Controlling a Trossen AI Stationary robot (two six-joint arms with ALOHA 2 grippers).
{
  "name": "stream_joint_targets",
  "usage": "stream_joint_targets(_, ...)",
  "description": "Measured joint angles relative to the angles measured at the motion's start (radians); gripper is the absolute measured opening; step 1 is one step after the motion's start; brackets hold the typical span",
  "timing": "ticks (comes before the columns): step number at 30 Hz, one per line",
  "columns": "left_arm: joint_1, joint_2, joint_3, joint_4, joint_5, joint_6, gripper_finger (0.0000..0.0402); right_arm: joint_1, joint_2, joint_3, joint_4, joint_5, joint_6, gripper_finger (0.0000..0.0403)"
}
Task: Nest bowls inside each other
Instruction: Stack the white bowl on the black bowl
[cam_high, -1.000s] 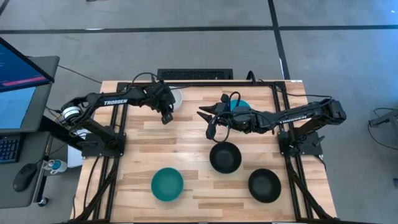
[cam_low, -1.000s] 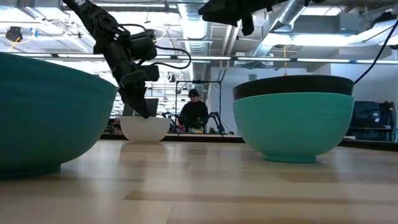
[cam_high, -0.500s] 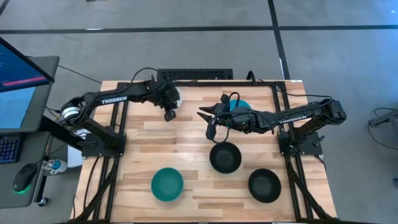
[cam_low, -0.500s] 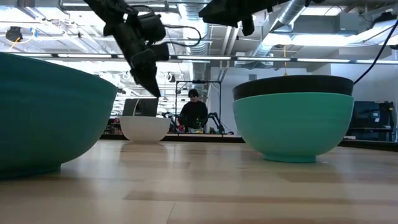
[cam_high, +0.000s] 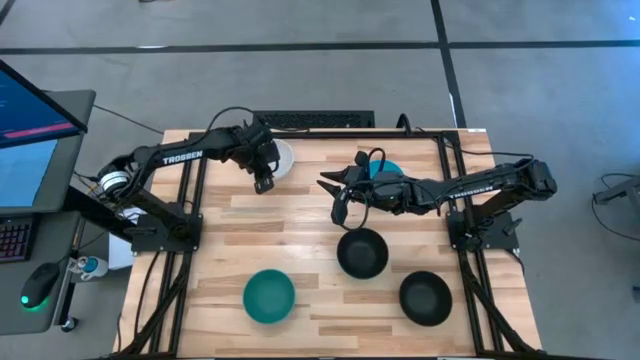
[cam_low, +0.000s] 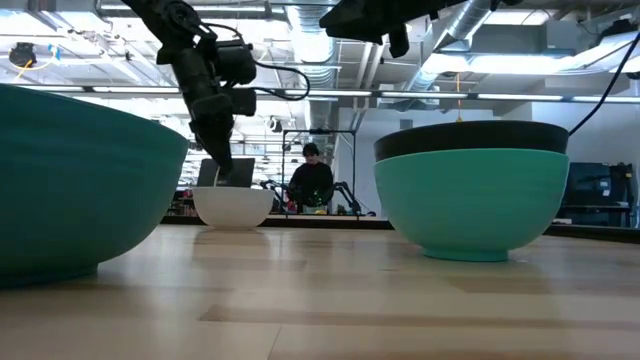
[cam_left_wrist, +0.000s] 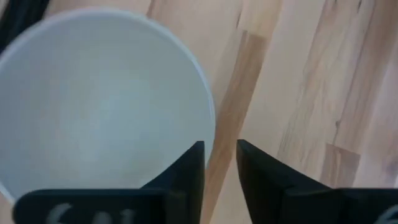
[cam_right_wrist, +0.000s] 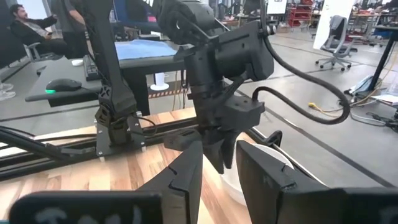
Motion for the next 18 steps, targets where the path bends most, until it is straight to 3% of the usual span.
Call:
stream_joint_targets(6,-0.005,0.017,0.0,0.018,0.002,-0.014,0.0107,0.0,0.0,0.0,0.0,-0.003,0.0,0.012)
stream_joint_targets(14,-0.031,0.15,0.0,0.033,0.026,-0.027,0.0107,0.001,0.0,0.0,-0.012,-0.003,0.0,0.012)
stream_joint_targets(18,-0.054,0.167,0.0,0.072,-0.033,-0.013,0.0104,0.001,0.0,0.0,-0.029,-0.003,0.001,0.012)
